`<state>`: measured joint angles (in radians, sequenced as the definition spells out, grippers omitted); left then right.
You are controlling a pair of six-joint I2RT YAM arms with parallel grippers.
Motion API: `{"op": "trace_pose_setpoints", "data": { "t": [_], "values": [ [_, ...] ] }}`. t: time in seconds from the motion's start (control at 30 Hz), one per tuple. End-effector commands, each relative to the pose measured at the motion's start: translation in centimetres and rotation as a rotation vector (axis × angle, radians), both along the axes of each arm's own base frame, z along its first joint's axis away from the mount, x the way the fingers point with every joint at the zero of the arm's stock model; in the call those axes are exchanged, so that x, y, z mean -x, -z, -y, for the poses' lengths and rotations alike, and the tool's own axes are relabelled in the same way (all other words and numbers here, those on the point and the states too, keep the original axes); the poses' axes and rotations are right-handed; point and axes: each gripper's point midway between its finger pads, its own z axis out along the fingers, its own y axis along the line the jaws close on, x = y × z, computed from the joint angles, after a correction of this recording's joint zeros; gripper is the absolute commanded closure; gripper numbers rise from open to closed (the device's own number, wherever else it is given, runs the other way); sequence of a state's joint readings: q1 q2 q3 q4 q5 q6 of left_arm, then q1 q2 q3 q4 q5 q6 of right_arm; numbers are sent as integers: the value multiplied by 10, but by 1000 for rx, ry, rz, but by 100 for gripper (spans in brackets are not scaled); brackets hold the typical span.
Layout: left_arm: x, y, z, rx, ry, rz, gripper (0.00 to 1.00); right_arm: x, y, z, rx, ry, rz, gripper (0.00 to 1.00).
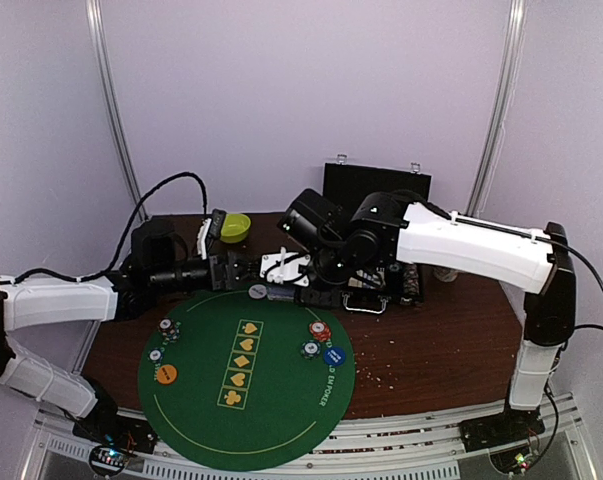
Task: Distribute texas hold em gaming equipment
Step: Pass from the right arm to the left
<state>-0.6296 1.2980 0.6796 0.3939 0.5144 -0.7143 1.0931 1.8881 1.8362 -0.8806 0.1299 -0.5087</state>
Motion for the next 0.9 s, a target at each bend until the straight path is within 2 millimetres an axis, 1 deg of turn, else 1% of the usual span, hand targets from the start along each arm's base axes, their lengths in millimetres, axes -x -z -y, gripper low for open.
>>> {"op": "trace_pose_setpoints", "data": {
  "t": [0.0,0.13,0.27,0.37,0.43,0.5,0.57,0.7,0.73,0.8,0.83,0.87],
  "values": [
    [11,-30,8,127,85,104,7,0,-9,-3,6,-17,23,51],
    [16,-16,13,128,126,69,4,-1,-10,-6,0,-22,25,52],
    [16,-11,24,106,138,69,4,0,-8,-8,5,-32,30,53],
    [16,-9,35,78,158,69,8,0,-8,-9,15,-36,42,53],
    [14,-3,39,60,159,53,14,1,-8,-9,22,-38,52,53],
    [13,6,39,42,153,33,25,1,-9,-9,25,-41,65,53],
    [14,10,39,32,162,25,35,1,-11,-10,26,-42,77,53],
    [21,7,43,38,218,40,57,-3,-12,-10,35,-34,106,54],
    [24,6,44,42,237,43,64,-5,-12,-10,35,-29,115,54],
    [30,3,46,53,278,55,83,-7,-15,-11,28,-21,131,55],
    [34,0,47,61,300,65,96,-7,-17,-13,16,-22,136,55],
    [37,-2,47,67,317,73,100,-8,-19,-13,7,-19,140,52]
  ]
}}
